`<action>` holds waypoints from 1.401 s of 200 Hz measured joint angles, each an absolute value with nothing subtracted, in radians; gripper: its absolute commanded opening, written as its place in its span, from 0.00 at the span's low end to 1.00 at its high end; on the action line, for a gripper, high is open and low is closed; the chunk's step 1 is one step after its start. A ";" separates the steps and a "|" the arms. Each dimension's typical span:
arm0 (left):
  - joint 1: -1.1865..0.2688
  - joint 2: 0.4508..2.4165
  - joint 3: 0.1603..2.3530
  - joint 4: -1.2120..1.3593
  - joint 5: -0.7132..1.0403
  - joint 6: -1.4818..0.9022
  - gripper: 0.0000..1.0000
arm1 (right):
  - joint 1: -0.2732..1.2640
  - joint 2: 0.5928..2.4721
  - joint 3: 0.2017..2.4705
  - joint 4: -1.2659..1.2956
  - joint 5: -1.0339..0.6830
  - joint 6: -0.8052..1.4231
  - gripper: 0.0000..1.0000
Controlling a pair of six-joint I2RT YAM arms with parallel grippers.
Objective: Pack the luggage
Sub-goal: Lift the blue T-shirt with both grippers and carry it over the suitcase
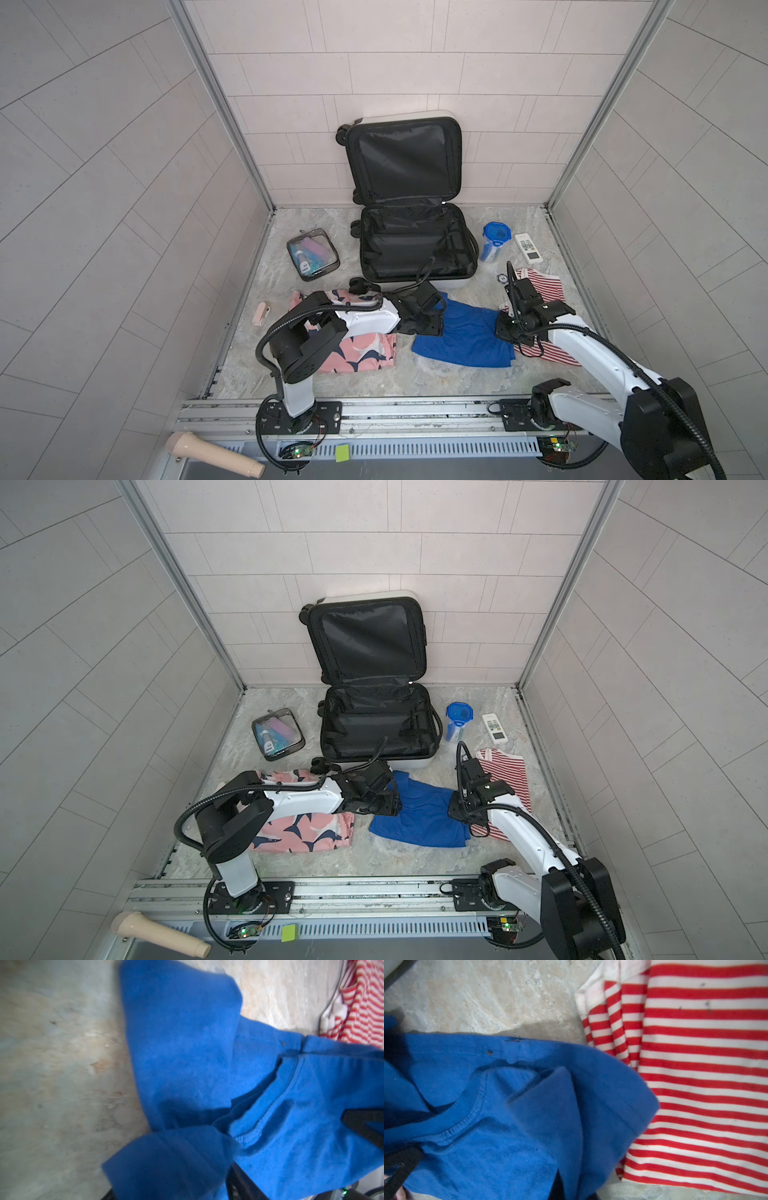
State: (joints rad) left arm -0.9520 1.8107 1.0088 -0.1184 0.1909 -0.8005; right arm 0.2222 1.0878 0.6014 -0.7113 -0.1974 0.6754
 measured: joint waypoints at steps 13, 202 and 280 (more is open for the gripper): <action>-0.957 1.814 1.010 -0.116 0.199 -0.801 0.23 | 0.222 1.088 0.601 -0.706 -0.205 0.679 0.00; -0.970 1.448 1.215 -0.413 0.040 -0.620 0.00 | 0.232 0.951 0.958 -0.745 -0.424 0.660 0.00; -0.778 1.440 1.346 -0.511 -0.036 -0.487 0.00 | 0.340 1.285 1.212 -0.596 -0.423 0.688 0.00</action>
